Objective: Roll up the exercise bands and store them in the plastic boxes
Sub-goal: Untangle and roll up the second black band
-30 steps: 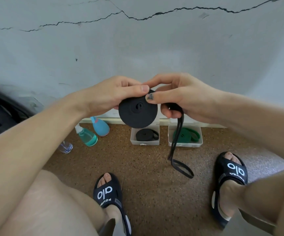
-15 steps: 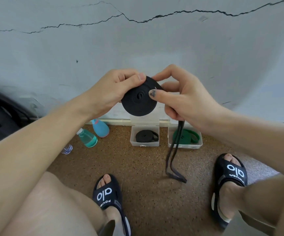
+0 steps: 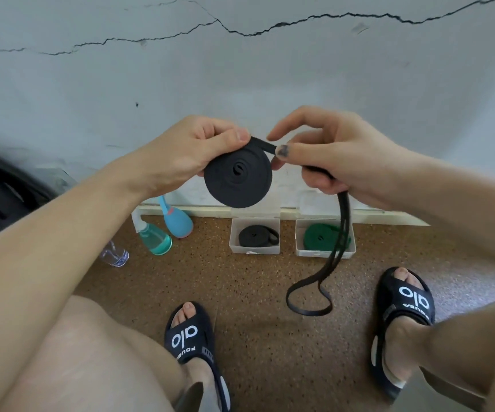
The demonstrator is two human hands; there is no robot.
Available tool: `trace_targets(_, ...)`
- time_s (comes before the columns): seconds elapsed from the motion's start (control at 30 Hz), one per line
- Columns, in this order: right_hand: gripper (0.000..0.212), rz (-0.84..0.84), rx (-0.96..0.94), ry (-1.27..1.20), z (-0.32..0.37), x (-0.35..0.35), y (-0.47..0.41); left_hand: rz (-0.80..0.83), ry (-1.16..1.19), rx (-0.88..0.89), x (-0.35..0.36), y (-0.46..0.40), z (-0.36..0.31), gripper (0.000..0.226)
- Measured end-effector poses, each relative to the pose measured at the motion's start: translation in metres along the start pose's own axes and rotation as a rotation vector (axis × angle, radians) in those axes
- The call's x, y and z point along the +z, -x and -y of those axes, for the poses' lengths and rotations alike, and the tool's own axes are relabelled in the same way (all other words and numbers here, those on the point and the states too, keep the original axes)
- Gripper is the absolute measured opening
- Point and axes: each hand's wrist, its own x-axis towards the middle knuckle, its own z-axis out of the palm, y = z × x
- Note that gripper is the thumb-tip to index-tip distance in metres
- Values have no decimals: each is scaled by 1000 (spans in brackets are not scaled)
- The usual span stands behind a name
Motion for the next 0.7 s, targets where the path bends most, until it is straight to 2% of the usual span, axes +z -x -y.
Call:
trace_targets(0.2, 29, -94, -60, -70, -14, 25, 3, -98, 23, 33, 10, -5, 2, 37)
trace_targets(0.27, 25, -78, -42, -84, -14, 22, 1, -16, 3, -14, 10, -3, -1, 44)
trace_targets(0.33, 22, 8, -6, -67, -13, 19, 0, 119, -61, -60, 9, -1, -4, 54)
trace_targets(0.43, 21, 113, 45, -16, -11, 19, 0, 214, -135, -66, 12, 2, -6, 35)
trace_targets(0.57, 28, 44, 30, 40, 0, 2, -1, 90, -46, -17, 4, 2, -4, 27)
trace_targets(0.7, 12, -16, -30, 29, 2, -3, 4, -36, -21, 46, -3, -1, 1, 33)
